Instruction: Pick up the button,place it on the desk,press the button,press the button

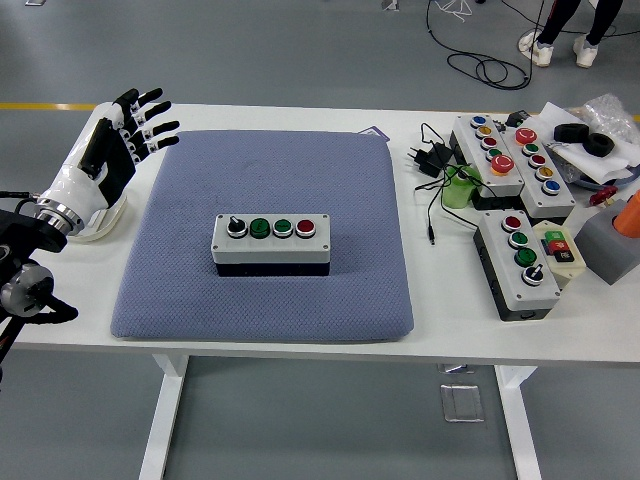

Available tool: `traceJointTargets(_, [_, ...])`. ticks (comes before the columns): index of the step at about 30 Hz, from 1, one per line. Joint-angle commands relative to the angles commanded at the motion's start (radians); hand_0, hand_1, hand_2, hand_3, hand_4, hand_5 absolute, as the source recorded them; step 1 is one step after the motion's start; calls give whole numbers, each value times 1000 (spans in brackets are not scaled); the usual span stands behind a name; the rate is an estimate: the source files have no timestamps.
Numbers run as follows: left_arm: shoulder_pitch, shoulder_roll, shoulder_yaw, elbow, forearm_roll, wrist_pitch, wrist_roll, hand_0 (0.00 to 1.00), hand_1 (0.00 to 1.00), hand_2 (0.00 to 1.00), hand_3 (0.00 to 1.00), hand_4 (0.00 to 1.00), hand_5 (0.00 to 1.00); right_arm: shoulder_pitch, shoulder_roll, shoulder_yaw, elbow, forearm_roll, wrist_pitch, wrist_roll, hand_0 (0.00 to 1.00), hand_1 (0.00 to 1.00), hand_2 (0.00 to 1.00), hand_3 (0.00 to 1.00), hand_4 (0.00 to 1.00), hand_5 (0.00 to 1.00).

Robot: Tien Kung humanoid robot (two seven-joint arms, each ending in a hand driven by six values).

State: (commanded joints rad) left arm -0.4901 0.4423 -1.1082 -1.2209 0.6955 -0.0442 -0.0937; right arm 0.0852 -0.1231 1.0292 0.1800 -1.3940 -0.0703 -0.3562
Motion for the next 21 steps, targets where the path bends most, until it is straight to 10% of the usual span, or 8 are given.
traceJointTargets(21, [41, -14, -61, -52, -6, 15, 18, 786, 834, 954, 950, 539, 998, -14, -4, 1, 0, 11, -4, 2, 644, 475, 615, 568, 308, 238])
